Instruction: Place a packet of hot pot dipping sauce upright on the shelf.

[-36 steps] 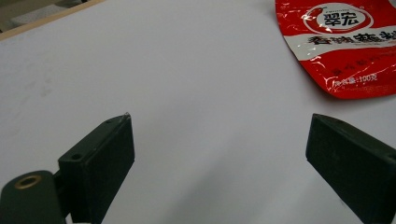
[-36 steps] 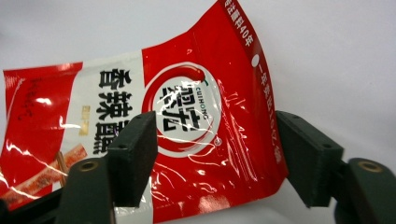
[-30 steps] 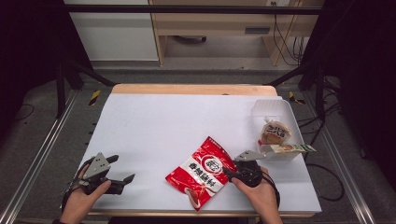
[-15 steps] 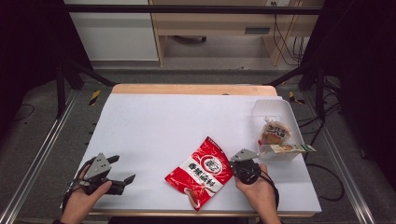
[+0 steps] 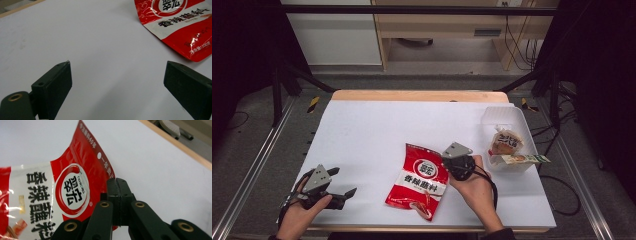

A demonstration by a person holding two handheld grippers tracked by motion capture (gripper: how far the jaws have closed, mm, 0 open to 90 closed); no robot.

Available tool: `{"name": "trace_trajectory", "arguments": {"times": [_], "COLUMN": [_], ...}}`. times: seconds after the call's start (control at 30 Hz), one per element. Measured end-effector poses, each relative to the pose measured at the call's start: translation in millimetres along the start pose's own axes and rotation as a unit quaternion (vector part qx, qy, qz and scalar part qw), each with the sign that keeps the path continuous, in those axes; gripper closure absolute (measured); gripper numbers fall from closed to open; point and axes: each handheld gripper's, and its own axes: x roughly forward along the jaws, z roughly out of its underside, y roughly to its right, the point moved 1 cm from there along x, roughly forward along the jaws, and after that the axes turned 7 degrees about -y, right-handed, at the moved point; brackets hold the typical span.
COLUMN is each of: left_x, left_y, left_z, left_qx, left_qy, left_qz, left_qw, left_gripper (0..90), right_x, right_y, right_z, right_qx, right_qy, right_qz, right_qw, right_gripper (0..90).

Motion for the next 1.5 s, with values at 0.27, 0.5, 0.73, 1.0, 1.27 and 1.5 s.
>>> {"name": "trace_trajectory", "arguments": {"times": [0.27,0.5,0.73,1.0,1.27,1.5], "left_x": [-0.7,0.0,-3.0,-3.9,-2.8,-7.6], "left_y": [0.2,0.9,-1.0,-3.7,-4.1,-1.5], "left_z": [-1.5,-2.0,-2.2,-4.7,-10.1,-13.5], "left_qx": [-0.001,-0.002,-0.009,-0.014,-0.017,-0.011], "left_qy": [0.003,0.004,0.015,0.023,0.031,0.035], "left_qz": [0.002,0.000,-0.001,-0.003,-0.004,-0.006], "left_qw": [1.0000,1.0000,0.9998,0.9996,0.9994,0.9993], "left_gripper": [7.8,7.8,7.9,8.5,9.9,11.4], "right_x": [5.0,9.9,7.2,-4.3,-11.0,-11.6], "right_y": [-10.4,-15.1,-26.1,-44.2,-56.7,-65.0], "right_z": [-53.0,-81.8,-91.6,-93.5,-91.2,-91.9], "right_qx": [-0.050,-0.066,-0.080,-0.106,-0.133,-0.143], "right_qy": [0.019,0.030,0.040,0.054,0.060,0.056], "right_qz": [0.008,0.012,-0.010,-0.046,-0.061,-0.066], "right_qw": [0.9985,0.9973,0.9959,0.9918,0.9875,0.9859], "right_gripper": [90.0,90.0,90.0,90.0,90.0,90.0]}}
